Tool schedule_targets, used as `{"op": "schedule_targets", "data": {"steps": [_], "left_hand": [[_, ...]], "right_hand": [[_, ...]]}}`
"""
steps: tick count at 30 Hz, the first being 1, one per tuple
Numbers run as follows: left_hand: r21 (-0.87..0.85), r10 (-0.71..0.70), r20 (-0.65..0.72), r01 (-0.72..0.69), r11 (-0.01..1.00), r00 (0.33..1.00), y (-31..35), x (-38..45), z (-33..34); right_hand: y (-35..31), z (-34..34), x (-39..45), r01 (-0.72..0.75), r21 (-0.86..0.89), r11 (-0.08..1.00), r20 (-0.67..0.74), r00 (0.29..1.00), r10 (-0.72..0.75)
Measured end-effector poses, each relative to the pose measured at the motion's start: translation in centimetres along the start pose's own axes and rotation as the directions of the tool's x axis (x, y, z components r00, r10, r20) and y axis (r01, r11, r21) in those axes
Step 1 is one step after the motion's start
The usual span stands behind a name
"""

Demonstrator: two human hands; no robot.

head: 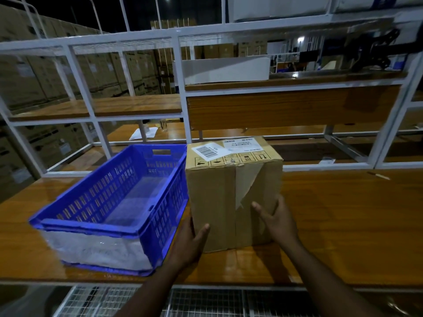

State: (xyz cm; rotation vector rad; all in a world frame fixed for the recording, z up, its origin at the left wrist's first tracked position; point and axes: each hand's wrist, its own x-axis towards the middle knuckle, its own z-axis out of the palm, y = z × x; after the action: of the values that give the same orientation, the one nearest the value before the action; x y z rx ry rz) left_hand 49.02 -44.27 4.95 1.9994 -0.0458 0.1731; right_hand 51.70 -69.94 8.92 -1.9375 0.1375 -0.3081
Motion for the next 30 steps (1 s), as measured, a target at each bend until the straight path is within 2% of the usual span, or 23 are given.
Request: {"op": "schedule_targets", "data": {"steps": [2,4,6,10,13,15,17,20,23,26,30], "left_hand": [[-0.056,-0.034,0.066,0.038,0.998,0.997,0.2,-1.0,0.6],[-0.102,-0.098,0.118,0.11,0.989,0.988,0.6,-1.5,0.7],[-0.108,-0.143,0.124,0.156,0.982,0.982,0.5,-1.4,0.7],[-0.029,-0.151,0.05,0.152,0.988,0.987,0.7,-1.3,0.4],[0.028,-0.06,0.016,0.059,0.998,0.998,2.4,-1.1,0.0],[0.067,0.023,-0.049,-0.019,0.998,0.999,4.2,-0.5,-0.5],[0.031,0.052,-0.085,-0.05,0.998,0.995,6.6,-0.2,-1.1],[-0.091,0.084,-0.063,-0.09,0.992,0.994,9.4,0.5,-2.0],[-0.169,0.139,-0.083,-0.152,0.974,0.987,11.3,1.2,-2.5],[-0.2,0.188,-0.081,-0.2,0.959,0.979,13.0,1.4,-2.7],[-0.252,0.214,-0.089,-0.23,0.94,0.973,14.4,1.9,-3.6]], "right_hand": [[2.6,0.3,-0.3,-0.101,-0.014,0.995,0.153,0.983,0.102],[4.9,0.6,-0.4,-0.129,-0.072,0.989,0.27,0.952,0.144],[6.1,0.9,-0.3,-0.147,-0.158,0.977,0.301,0.935,0.189],[6.6,1.0,-0.1,-0.081,-0.195,0.977,0.236,0.963,0.127],[4.3,0.2,0.0,0.012,-0.126,0.992,0.154,0.988,0.008],[2.0,-0.5,0.4,0.013,-0.038,0.999,0.11,0.994,-0.009],[-0.4,-1.3,0.9,0.017,-0.004,1.0,0.05,0.999,-0.017],[-4.4,-2.7,1.6,0.008,0.103,0.995,-0.032,0.999,-0.005],[-8.0,-3.9,2.1,0.094,0.196,0.976,-0.096,0.992,-0.077],[-10.7,-5.2,2.8,0.198,0.187,0.962,-0.164,0.972,-0.168],[-13.1,-7.0,3.6,0.201,0.083,0.976,-0.087,0.977,-0.194]]}}
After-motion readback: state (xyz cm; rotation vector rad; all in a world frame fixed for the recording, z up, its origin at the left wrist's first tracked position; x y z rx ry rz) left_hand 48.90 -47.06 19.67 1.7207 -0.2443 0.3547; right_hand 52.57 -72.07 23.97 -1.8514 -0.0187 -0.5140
